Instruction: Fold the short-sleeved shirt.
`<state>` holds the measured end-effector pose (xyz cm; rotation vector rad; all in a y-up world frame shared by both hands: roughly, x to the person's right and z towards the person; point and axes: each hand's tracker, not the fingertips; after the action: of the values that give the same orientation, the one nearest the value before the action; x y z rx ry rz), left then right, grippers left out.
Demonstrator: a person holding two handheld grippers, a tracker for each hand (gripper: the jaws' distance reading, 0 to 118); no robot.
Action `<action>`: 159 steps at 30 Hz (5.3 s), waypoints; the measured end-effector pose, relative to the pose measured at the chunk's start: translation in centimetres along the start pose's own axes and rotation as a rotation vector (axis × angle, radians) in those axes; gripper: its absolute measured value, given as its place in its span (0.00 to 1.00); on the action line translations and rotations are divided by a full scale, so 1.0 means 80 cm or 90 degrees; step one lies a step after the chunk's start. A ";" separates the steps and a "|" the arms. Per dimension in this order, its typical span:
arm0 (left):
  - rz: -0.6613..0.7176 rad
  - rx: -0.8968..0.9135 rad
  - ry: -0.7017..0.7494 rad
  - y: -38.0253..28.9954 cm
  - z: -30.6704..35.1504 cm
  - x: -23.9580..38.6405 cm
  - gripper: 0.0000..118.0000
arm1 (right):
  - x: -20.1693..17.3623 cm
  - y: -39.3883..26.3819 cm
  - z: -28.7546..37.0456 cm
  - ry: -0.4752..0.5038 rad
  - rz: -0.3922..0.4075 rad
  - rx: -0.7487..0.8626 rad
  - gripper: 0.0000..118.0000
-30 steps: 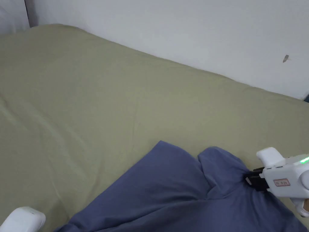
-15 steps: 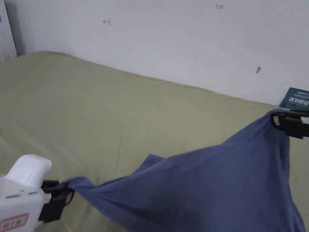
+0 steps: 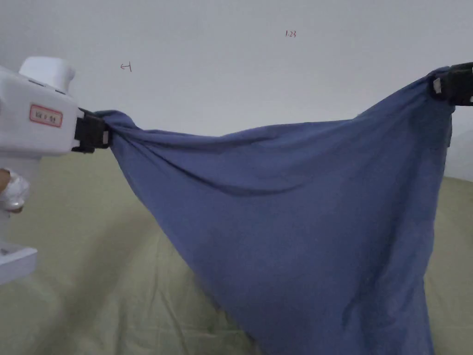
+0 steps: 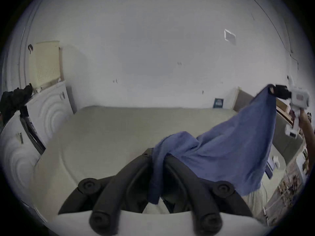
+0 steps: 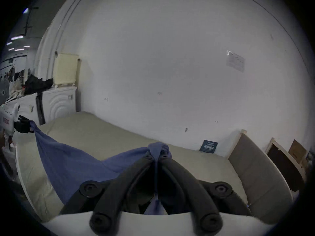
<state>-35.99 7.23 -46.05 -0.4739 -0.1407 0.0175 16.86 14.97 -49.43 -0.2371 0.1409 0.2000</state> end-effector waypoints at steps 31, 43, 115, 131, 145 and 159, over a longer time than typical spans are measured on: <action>-0.082 0.129 0.127 0.190 -0.035 -0.025 0.06 | 0.027 0.173 -0.018 -0.073 -0.015 0.138 0.01; -0.051 0.039 0.055 -0.007 -0.009 -0.029 0.06 | -0.005 -0.032 0.072 -0.026 -0.018 0.059 0.01; 0.111 -0.166 0.021 -0.420 0.237 0.009 0.88 | -0.195 -0.378 0.420 -0.113 -0.138 -0.077 0.00; 0.043 -0.288 0.009 -0.471 0.143 0.014 0.07 | -0.162 -0.436 0.358 -0.084 -0.154 -0.262 0.00; 0.082 -0.287 0.014 -0.465 0.149 0.001 0.07 | -0.168 -0.503 0.284 -0.046 -0.107 -0.432 0.01; 0.094 -0.217 -0.014 -0.385 0.141 -0.004 0.07 | -0.148 -0.399 0.265 -0.007 -0.039 -0.377 0.01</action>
<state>-38.37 -15.09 -22.11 -0.8246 -0.1300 0.1447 14.57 -12.38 -20.14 -0.8281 0.0606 0.1785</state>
